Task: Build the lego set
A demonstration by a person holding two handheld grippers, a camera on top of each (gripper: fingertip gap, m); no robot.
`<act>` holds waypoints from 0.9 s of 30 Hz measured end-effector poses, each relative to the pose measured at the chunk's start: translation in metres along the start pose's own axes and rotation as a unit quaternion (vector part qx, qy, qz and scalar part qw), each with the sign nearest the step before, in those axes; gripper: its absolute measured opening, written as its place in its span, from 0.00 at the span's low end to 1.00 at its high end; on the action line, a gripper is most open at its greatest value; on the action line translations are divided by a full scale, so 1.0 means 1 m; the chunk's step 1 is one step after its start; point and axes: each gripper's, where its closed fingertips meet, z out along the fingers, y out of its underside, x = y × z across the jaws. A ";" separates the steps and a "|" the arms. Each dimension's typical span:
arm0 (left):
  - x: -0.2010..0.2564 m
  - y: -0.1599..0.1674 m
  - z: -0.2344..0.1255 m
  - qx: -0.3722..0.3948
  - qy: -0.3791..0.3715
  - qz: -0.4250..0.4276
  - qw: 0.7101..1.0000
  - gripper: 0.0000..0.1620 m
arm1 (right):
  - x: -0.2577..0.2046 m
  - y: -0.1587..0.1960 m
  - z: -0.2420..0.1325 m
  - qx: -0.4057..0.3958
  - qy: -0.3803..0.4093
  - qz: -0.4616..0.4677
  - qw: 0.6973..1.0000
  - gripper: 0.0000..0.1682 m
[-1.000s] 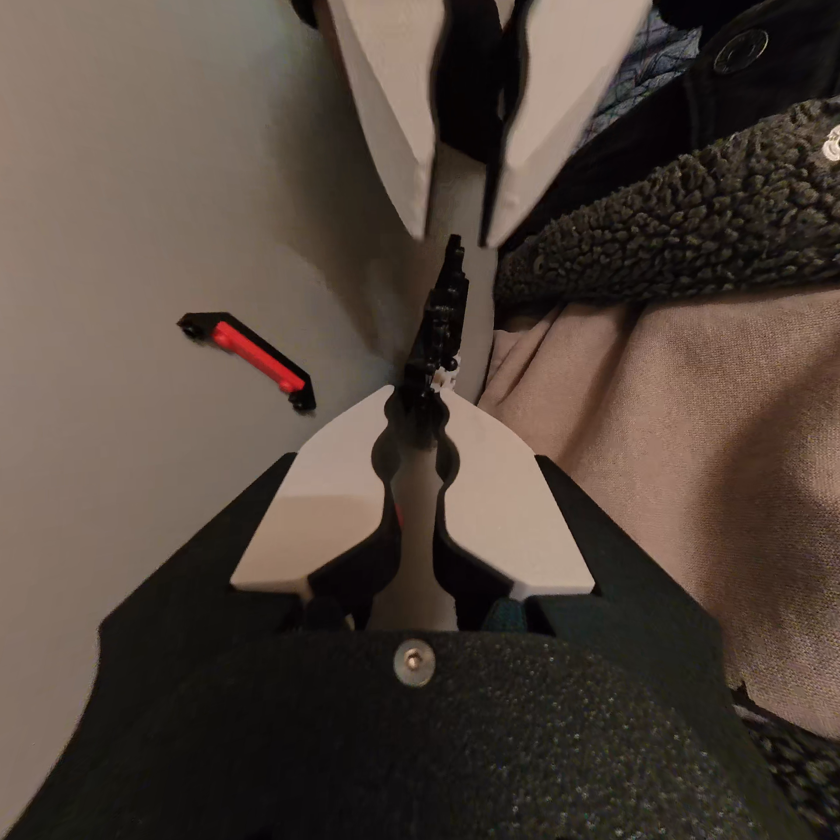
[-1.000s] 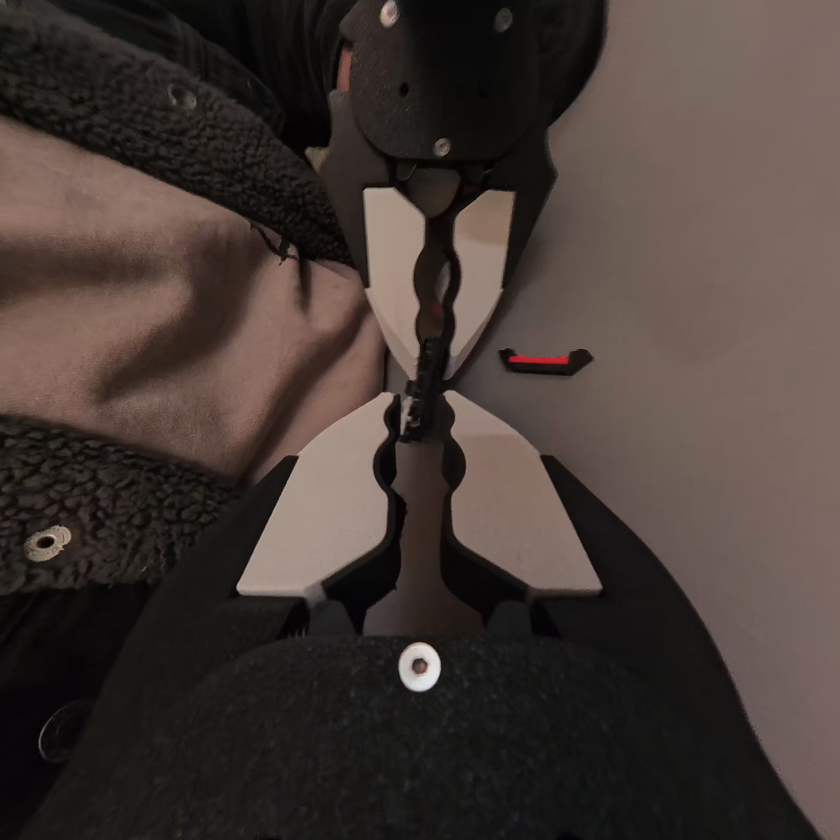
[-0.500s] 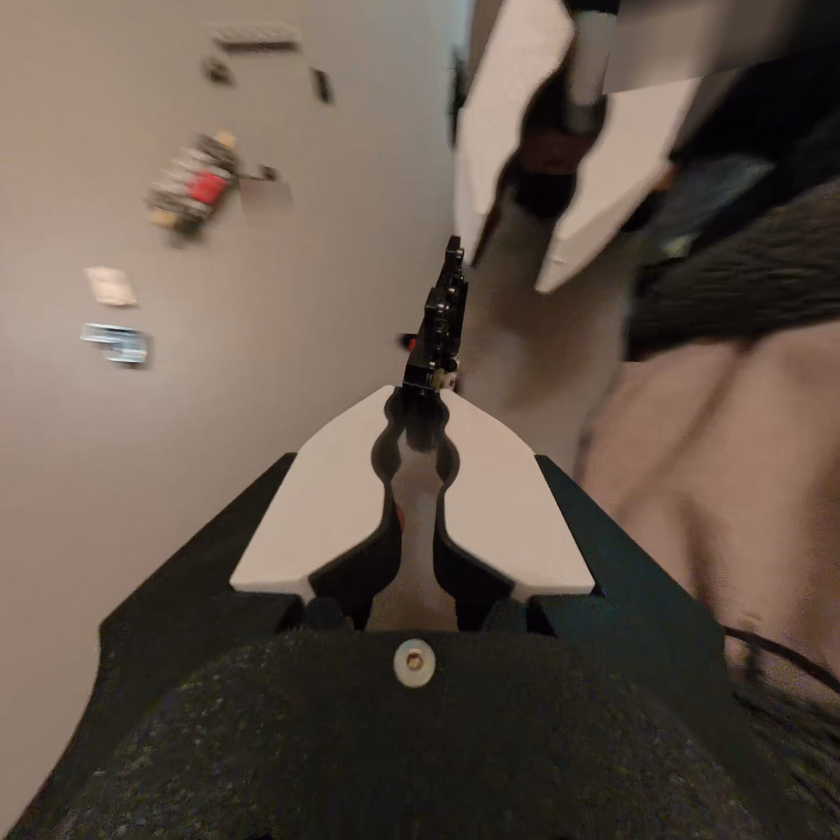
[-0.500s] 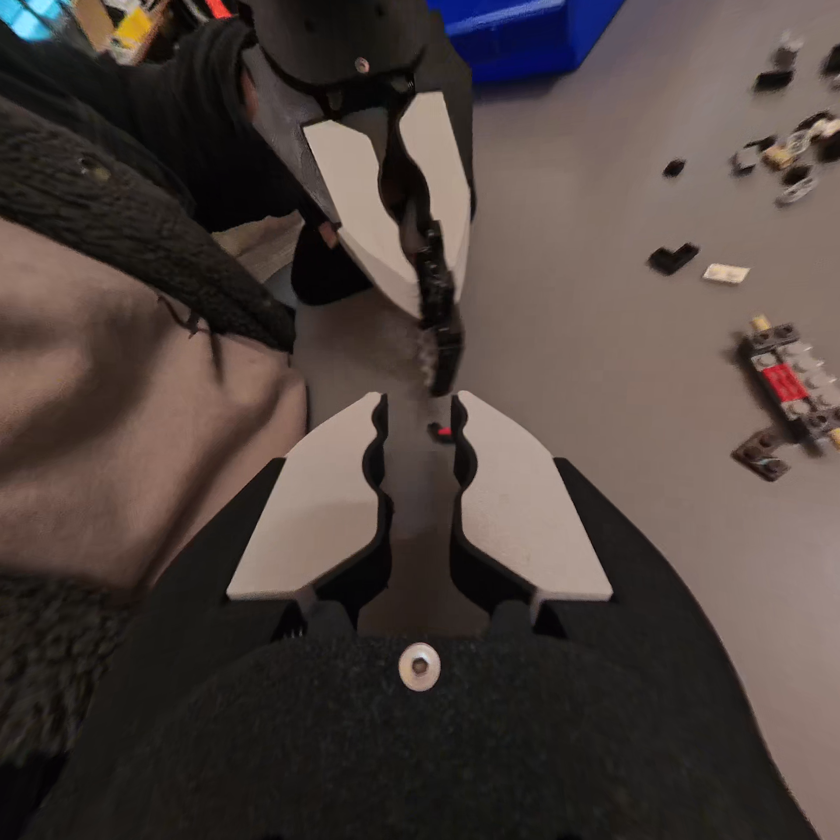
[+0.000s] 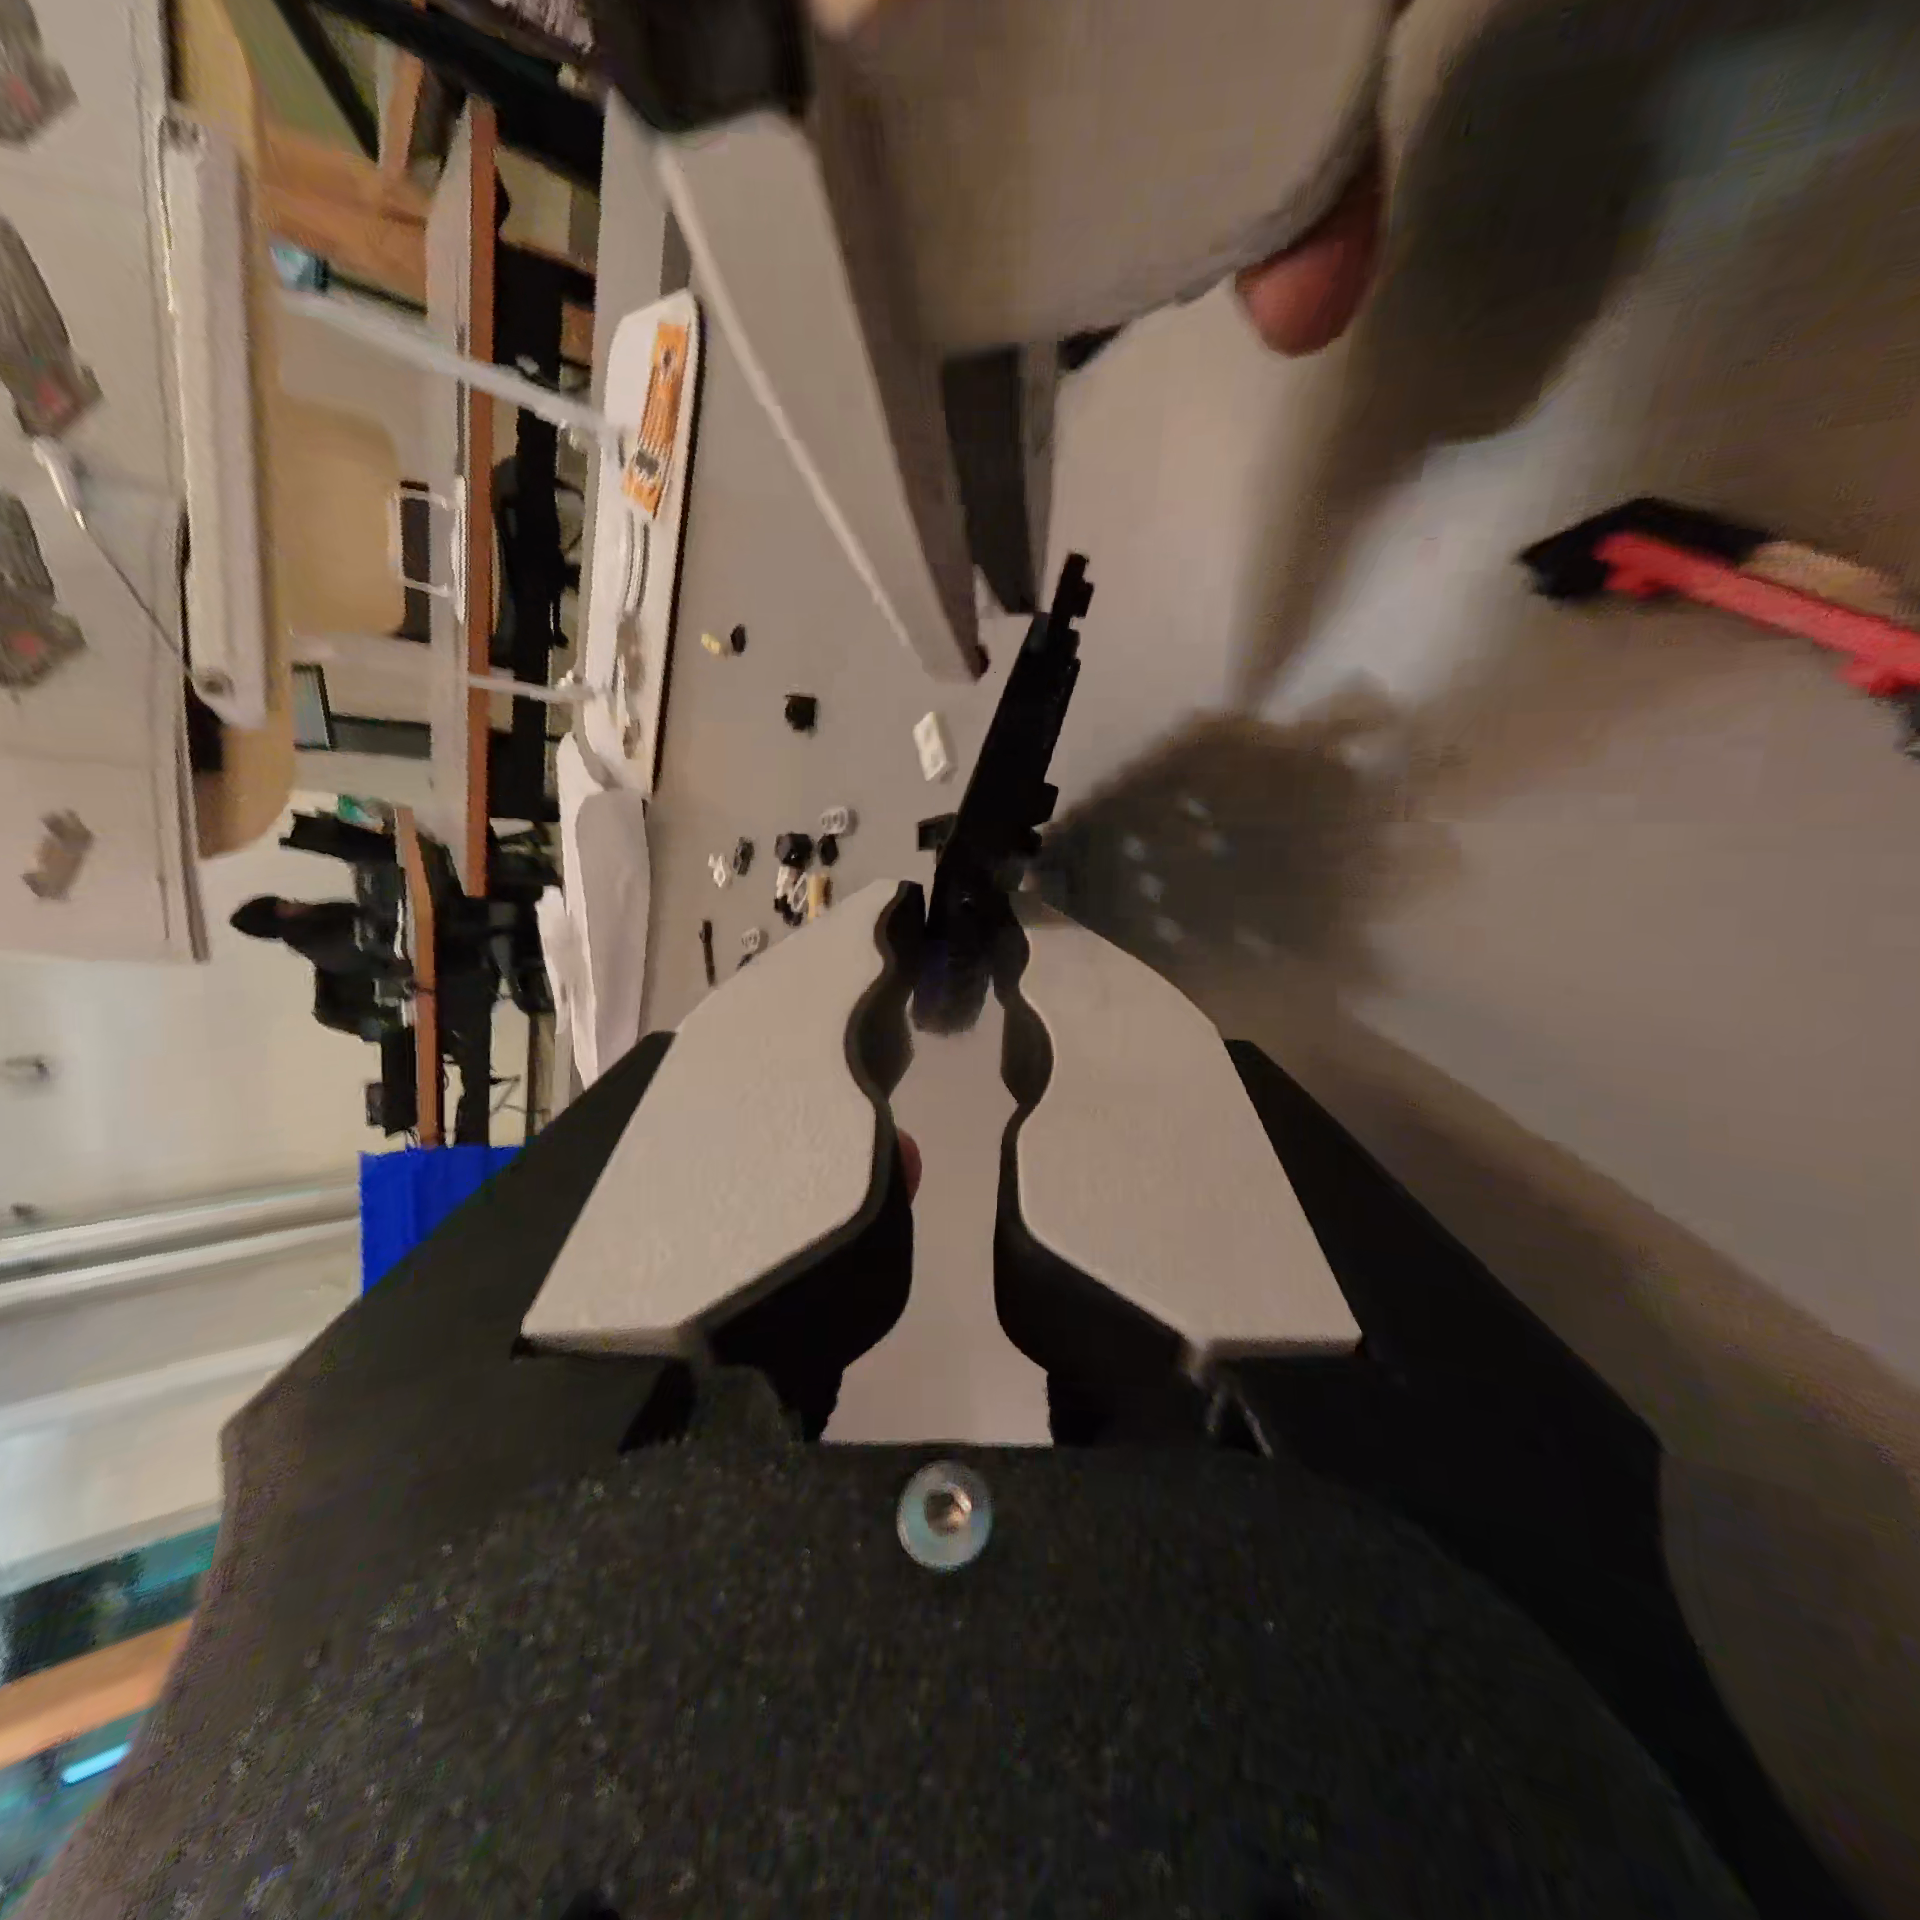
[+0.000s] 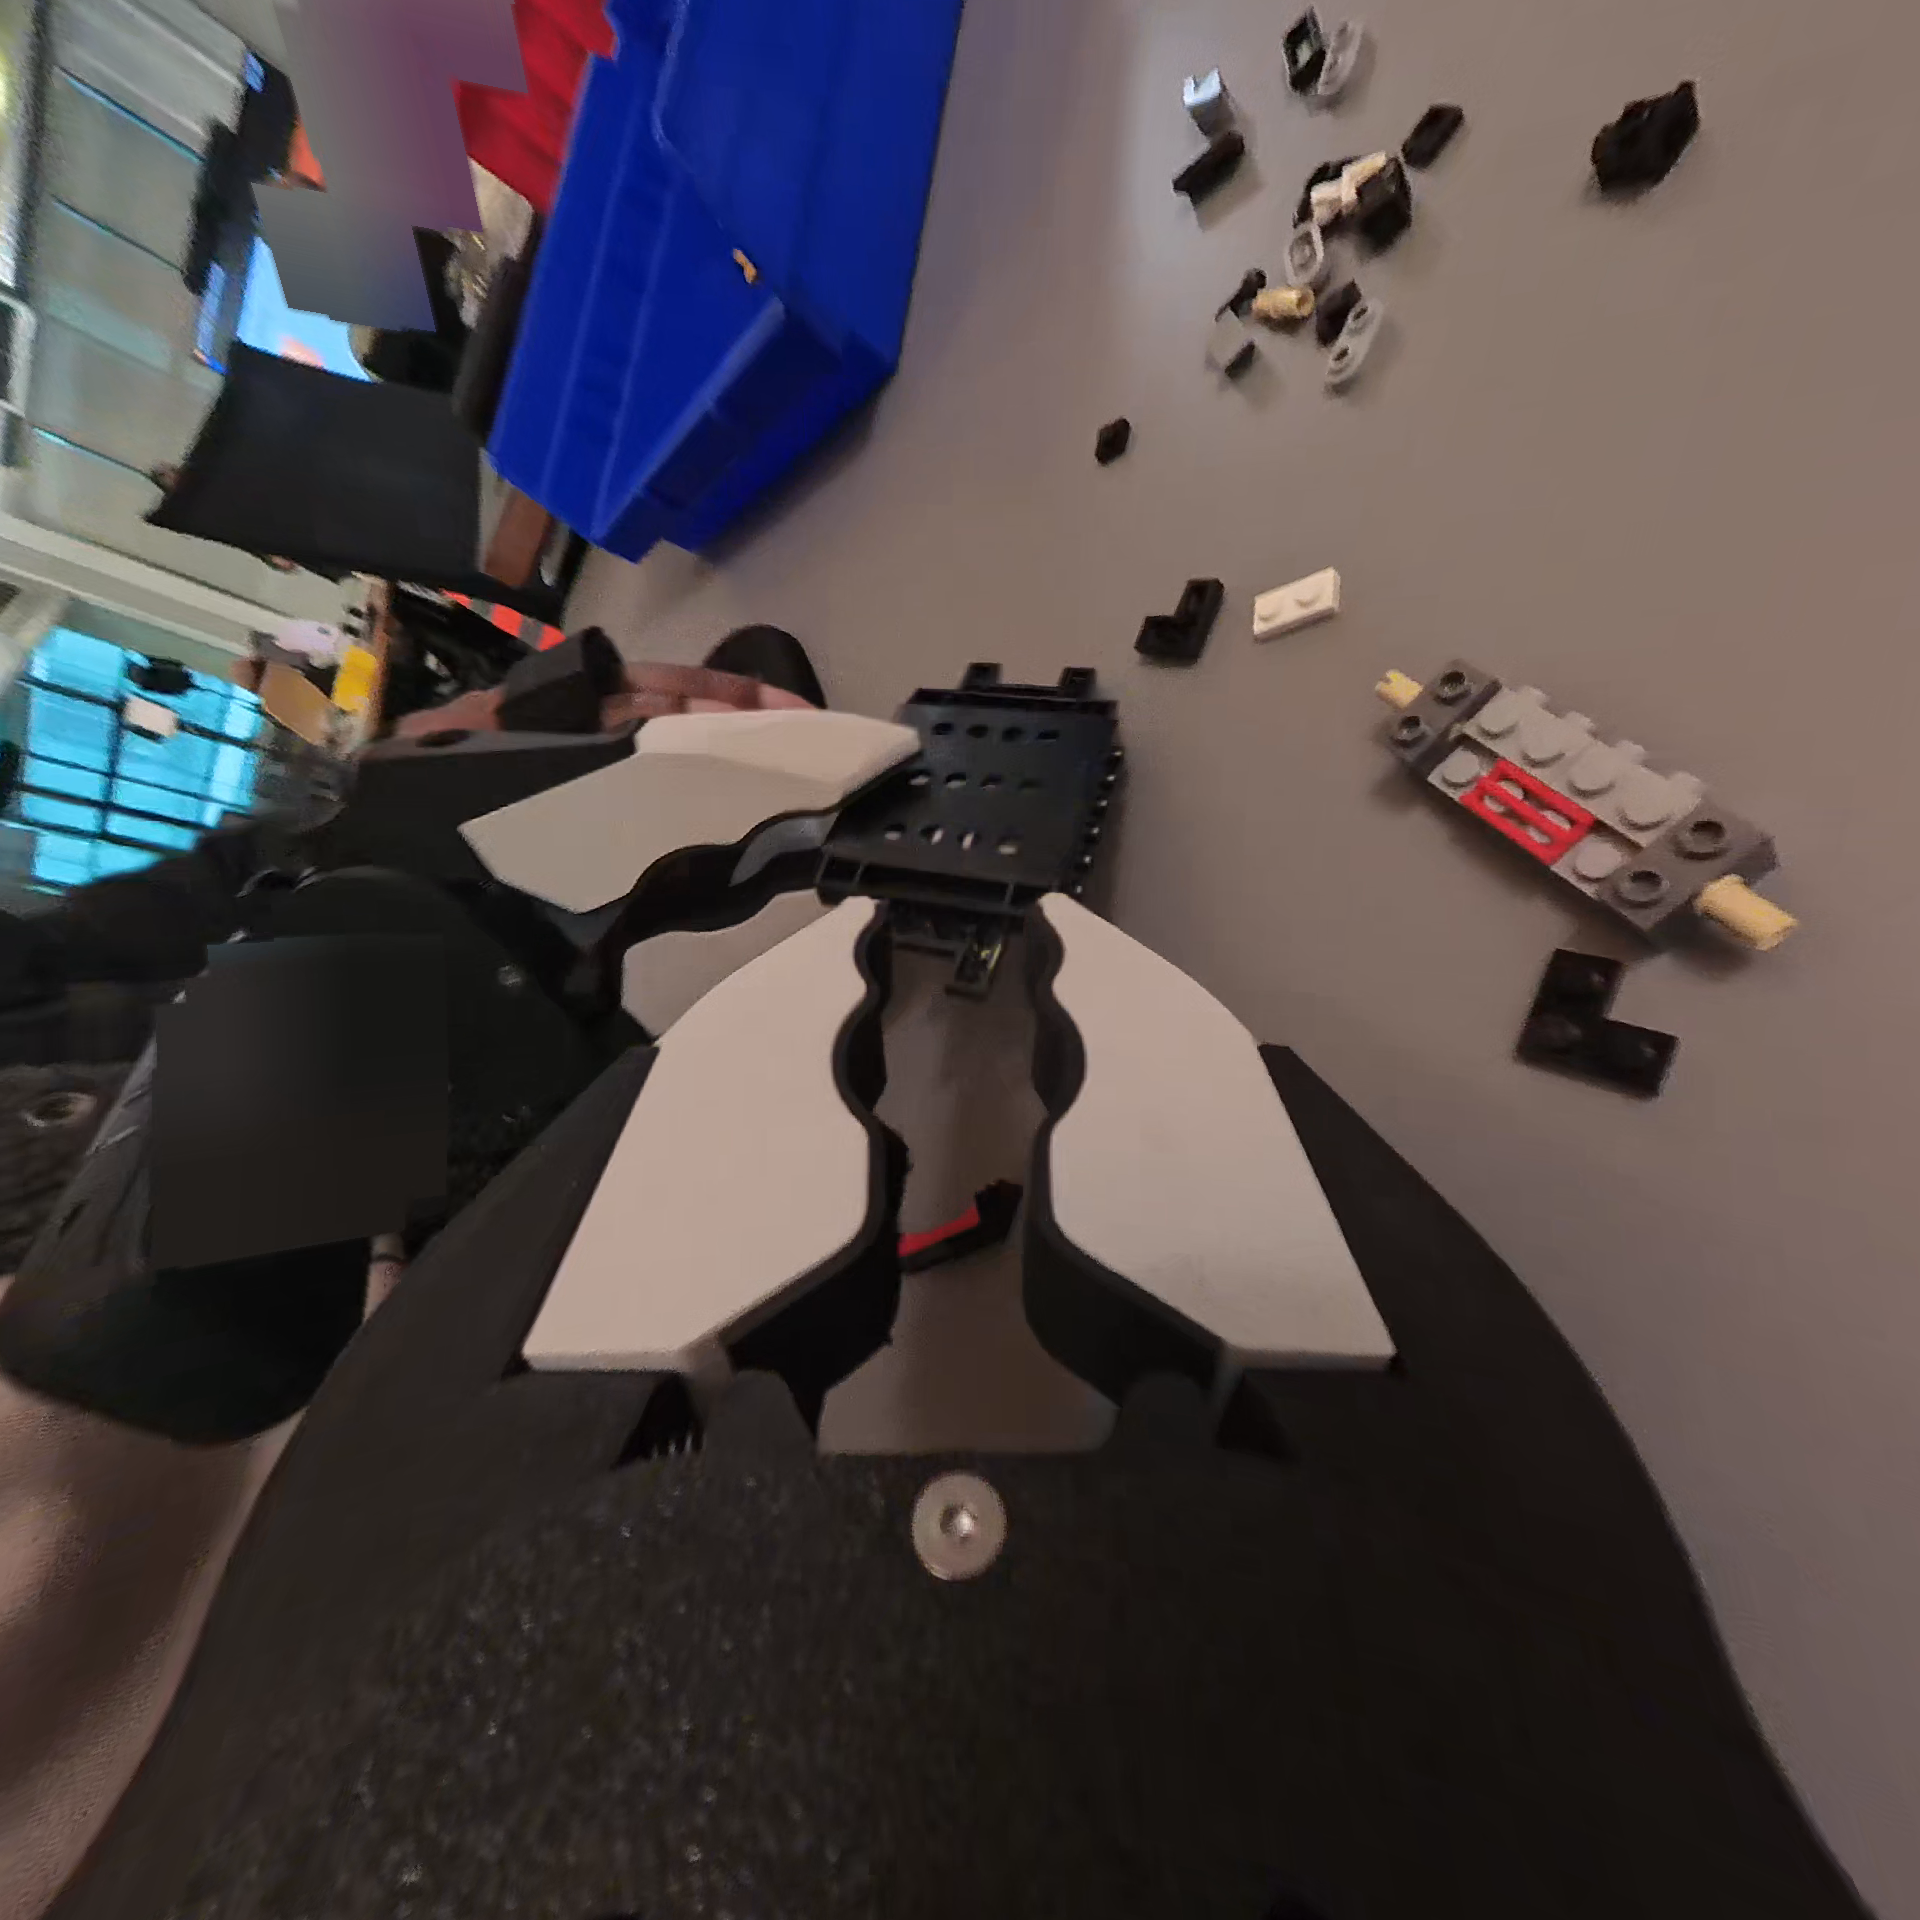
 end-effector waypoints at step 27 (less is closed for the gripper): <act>0.082 -0.035 -0.077 0.092 0.455 -0.312 0.829 0.21 | -0.015 0.079 -0.019 -0.250 -0.051 -0.646 0.720 0.16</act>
